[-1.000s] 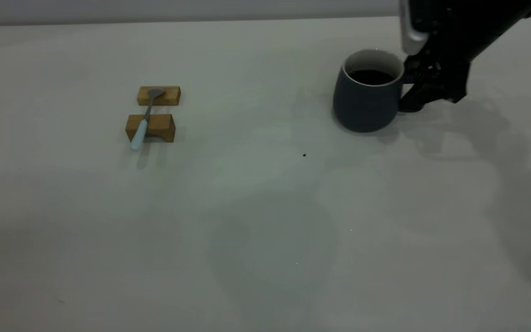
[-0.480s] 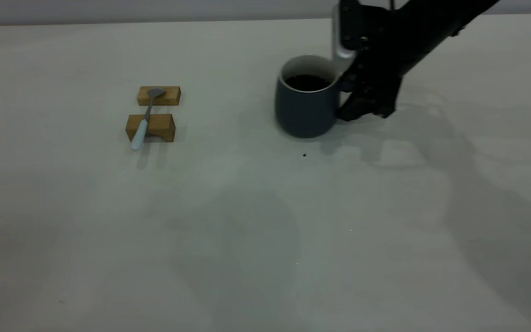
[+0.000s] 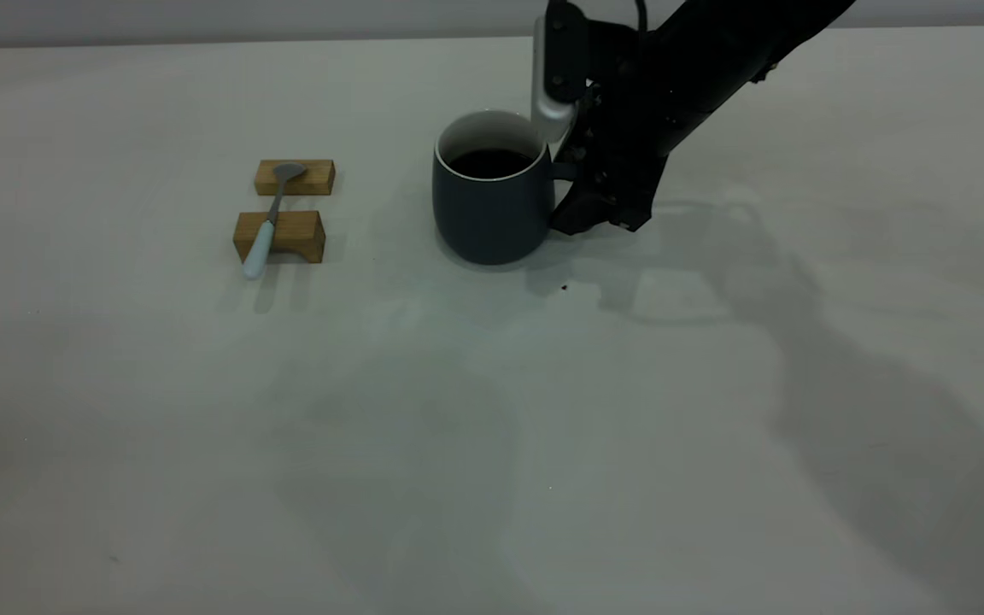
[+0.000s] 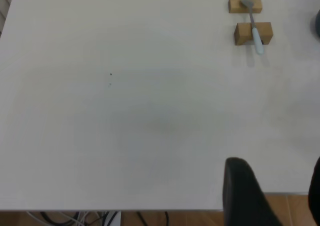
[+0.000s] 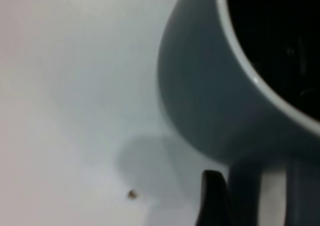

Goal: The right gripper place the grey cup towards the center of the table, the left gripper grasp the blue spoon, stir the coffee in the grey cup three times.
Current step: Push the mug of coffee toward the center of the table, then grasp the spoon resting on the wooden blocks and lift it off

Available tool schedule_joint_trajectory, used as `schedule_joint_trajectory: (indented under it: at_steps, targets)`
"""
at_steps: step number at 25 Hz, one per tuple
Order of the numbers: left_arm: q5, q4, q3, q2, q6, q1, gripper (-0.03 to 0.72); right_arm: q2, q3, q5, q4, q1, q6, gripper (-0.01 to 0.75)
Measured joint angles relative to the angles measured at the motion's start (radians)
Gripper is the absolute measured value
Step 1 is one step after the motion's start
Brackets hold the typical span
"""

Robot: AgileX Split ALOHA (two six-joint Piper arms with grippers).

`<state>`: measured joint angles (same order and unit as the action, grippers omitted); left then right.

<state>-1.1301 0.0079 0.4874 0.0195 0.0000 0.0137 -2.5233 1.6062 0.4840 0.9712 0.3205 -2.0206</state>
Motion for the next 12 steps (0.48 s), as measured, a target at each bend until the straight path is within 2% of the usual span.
schedule_joint_trajectory:
  at_steps: [4, 8, 12]
  targets:
    - [0.0, 0.0, 0.0, 0.0, 0.0, 0.0, 0.394, 0.059, 0.0, 0.125, -0.189, -0.032, 0.31, 0.547]
    - [0.0, 0.0, 0.0, 0.0, 0.0, 0.0, 0.394, 0.165, -0.002, 0.314, -0.413, -0.065, 0.778, 0.537]
    - [0.0, 0.0, 0.0, 0.0, 0.0, 0.0, 0.394, 0.307, -0.035, 0.48, -0.528, -0.097, 1.292, 0.52]
